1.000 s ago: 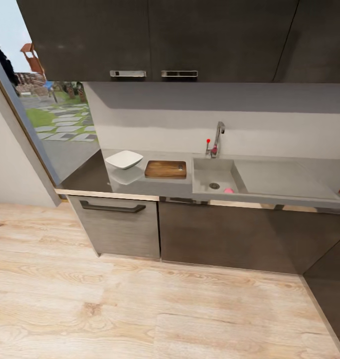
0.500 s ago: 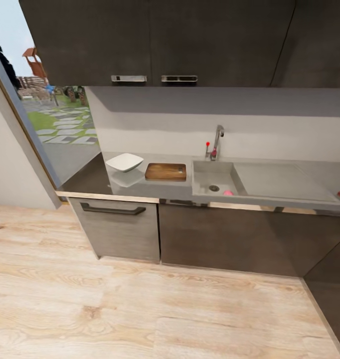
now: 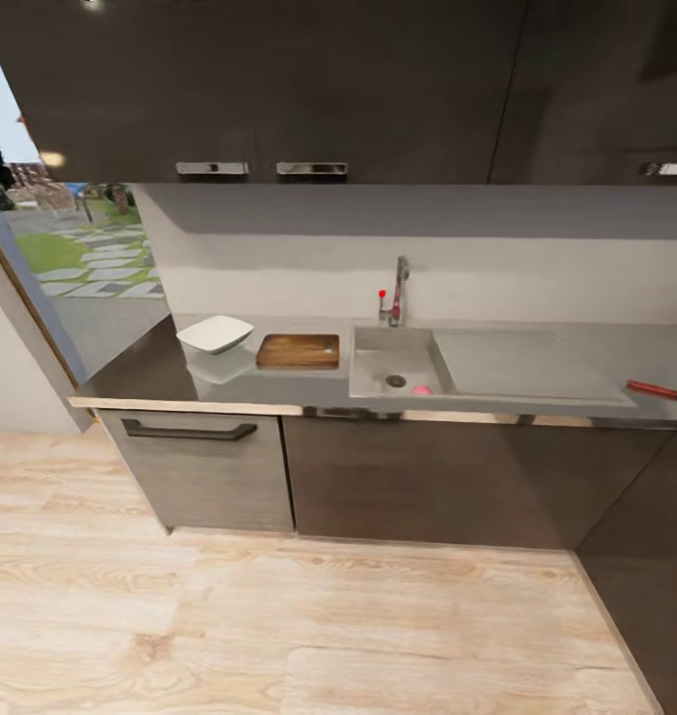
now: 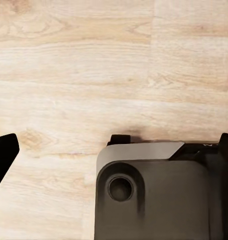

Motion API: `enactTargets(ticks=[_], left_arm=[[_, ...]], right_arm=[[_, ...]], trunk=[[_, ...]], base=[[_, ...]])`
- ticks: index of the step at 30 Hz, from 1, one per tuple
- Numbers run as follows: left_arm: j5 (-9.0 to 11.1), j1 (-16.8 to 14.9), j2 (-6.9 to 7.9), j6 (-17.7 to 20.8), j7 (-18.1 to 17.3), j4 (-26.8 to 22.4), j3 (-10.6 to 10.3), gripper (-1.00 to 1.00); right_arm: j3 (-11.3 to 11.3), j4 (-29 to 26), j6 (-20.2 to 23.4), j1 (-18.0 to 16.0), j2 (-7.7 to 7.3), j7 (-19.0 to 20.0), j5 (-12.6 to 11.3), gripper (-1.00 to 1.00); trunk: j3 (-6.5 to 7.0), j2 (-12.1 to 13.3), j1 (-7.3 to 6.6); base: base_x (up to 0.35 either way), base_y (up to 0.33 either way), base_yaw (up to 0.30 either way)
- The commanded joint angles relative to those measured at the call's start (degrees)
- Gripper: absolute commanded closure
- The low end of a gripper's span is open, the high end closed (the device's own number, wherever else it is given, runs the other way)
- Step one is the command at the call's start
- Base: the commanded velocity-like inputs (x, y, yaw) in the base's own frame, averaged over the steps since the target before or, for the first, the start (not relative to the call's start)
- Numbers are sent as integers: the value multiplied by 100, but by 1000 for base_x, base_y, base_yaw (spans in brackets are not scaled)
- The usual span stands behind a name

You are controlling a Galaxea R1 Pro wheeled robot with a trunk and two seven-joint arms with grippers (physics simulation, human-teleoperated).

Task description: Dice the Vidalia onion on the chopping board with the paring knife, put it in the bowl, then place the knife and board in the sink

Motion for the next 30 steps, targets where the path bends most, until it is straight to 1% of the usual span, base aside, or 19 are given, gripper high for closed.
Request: enactTargets(ticks=[1, 11, 15, 23, 28, 30], left_arm=[[37, -3, 5, -18, 45, 4, -49, -100], [44, -3, 1, -18, 45, 8, -49, -100], [44, -1, -2, -18, 45, 8, -49, -100], [49, -1, -7, -16, 45, 8, -48, -100], [51, -3, -14, -5, 47, 20, -47, -100], [51, -4, -54, 28, 72, 79, -30, -100]], right_arm=[[-8, 5, -9, -5, 0, -54, 61, -100], [-8, 5, -11, -5, -2, -54, 61, -100], [-5, 5, -17, -5, -3, -54, 61, -100], [-5, 5, -16, -5, -1, -54, 61, -100], [0, 0, -22, -5, 3, -54, 61, -100], [-2, 3, -19, -5, 2, -54, 61, -100]], trunk=[[2, -5, 1], [85, -5, 1], [118, -5, 1], [184, -5, 1], [226, -5, 1], [242, -5, 1]], base=[[5, -16, -147], [1, -22, -147], [0, -197, -147], [0, -286, -146], [0, -87, -125], [0, -12, -101]])
